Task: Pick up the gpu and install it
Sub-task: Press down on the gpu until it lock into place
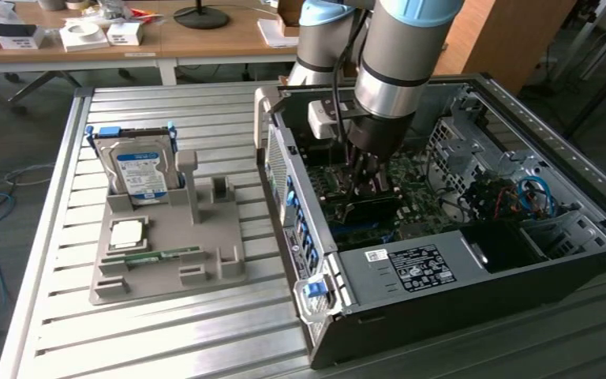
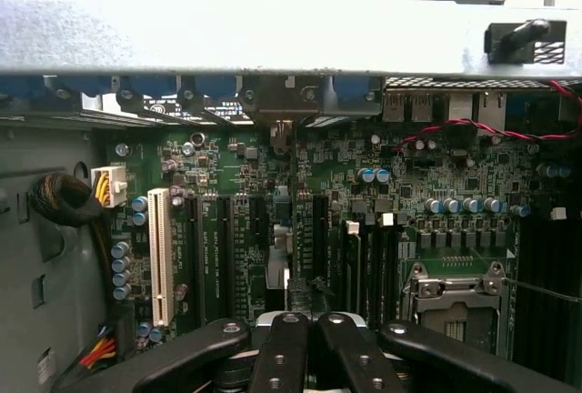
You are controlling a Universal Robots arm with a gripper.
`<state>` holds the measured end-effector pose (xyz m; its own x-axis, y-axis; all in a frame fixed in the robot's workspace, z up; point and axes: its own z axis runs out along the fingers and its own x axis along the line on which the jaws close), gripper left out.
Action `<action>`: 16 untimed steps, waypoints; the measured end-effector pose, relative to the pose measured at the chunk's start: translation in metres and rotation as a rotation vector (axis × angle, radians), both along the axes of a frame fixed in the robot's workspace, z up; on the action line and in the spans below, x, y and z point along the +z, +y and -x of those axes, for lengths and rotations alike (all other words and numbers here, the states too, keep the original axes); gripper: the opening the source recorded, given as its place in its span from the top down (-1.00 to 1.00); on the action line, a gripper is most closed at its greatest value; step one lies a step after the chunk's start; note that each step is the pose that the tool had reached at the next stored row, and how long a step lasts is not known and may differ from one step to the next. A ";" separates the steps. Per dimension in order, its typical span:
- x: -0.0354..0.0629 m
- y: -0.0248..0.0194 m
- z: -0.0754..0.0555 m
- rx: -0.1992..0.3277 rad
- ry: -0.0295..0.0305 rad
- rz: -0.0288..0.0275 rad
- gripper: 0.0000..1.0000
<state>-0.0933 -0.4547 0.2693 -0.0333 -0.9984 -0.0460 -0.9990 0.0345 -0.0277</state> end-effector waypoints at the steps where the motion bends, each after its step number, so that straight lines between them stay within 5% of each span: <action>1: 0.0000 0.0000 0.000 0.000 0.0000 0.0000 0.79; 16: -0.0010 0.0002 0.000 0.000 0.0000 -0.0001 0.79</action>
